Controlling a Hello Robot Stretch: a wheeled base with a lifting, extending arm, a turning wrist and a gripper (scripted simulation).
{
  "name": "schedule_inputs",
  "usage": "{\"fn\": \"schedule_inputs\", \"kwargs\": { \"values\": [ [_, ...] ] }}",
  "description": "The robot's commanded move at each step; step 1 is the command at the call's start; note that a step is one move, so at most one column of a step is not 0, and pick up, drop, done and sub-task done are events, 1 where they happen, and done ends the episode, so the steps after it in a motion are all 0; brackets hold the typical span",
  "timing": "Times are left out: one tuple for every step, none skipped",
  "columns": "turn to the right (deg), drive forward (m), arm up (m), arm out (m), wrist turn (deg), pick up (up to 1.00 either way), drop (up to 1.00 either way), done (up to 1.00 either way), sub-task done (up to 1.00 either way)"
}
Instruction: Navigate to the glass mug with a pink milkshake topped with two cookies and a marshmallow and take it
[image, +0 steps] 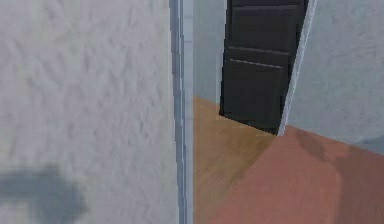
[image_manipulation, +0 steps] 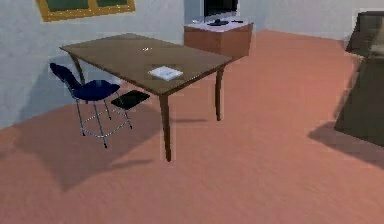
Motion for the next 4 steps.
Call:
{"fn": "schedule_inputs", "kwargs": {
  "values": [
    [45.0, 0.00, 0.00, 0.00, 0.0, 0.00, 0.00, 0.00, 0.00],
    [3.0, 0.00, 0.00, 0.00, 0.0, 0.00, 0.00, 0.00, 0.00],
    [0.0, 0.90, 0.00, 0.00, 0.0, 0.00, 0.00, 0.00, 0.00],
    [-45.0, 0.00, 0.00, 0.00, 0.0, 0.00, 0.00, 0.00, 0.00]
  ]
}}
